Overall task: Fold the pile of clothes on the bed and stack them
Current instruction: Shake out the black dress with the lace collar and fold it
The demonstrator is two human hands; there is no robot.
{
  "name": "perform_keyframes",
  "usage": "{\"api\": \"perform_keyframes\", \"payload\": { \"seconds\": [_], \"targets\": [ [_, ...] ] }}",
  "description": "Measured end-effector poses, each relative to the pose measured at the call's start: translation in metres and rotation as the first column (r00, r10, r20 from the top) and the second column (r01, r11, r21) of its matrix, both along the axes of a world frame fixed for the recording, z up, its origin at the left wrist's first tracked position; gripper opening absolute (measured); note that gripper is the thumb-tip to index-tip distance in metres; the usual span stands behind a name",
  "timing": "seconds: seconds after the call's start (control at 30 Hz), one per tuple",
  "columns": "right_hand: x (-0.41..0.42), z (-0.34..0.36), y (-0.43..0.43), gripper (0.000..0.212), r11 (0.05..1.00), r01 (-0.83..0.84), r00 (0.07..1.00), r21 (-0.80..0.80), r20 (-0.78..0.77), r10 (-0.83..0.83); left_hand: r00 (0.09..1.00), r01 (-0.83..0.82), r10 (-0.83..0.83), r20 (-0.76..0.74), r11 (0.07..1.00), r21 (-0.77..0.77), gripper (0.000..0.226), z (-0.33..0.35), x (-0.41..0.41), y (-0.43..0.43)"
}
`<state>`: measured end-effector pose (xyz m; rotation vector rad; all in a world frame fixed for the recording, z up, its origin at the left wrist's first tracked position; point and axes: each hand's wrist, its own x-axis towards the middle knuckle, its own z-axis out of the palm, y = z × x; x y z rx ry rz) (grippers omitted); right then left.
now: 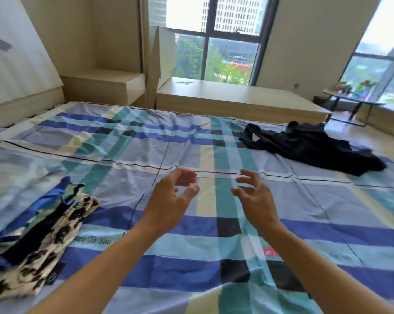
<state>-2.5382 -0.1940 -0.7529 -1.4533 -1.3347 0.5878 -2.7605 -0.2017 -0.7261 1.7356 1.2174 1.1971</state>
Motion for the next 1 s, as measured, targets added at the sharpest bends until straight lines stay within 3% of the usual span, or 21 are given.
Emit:
{"api": "perform_keyframes", "payload": {
  "seconds": [0.2, 0.43, 0.7, 0.87, 1.0],
  "targets": [
    [0.067, -0.039, -0.003, 0.042, 0.992, 0.082, 0.991, -0.091, 0.109, -0.072, 0.989, 0.121, -0.122, -0.081, 0.993, -0.018, 0.025, -0.031, 0.055, 0.016],
    [0.134, -0.040, 0.030, 0.044, 0.988, 0.123, 0.969, -0.090, 0.227, -0.099, 0.985, 0.169, -0.168, -0.030, 0.986, 0.009, 0.012, -0.046, 0.156, 0.054],
    [0.223, -0.044, 0.107, 0.044, 0.966, 0.195, 0.866, -0.170, 0.492, -0.088, 0.967, 0.241, -0.232, -0.103, 0.967, 0.078, 0.020, -0.079, 0.250, 0.109],
    [0.272, -0.058, 0.175, 0.048, 0.931, 0.295, 0.779, -0.215, 0.618, -0.104, 0.941, 0.224, -0.176, -0.290, 0.965, 0.140, 0.026, -0.106, 0.307, 0.174],
    [0.300, -0.075, 0.220, 0.047, 0.913, 0.324, 0.764, -0.246, 0.637, -0.099, 0.896, 0.223, -0.163, -0.413, 0.969, 0.102, 0.030, -0.122, 0.348, 0.224]
  ]
}}
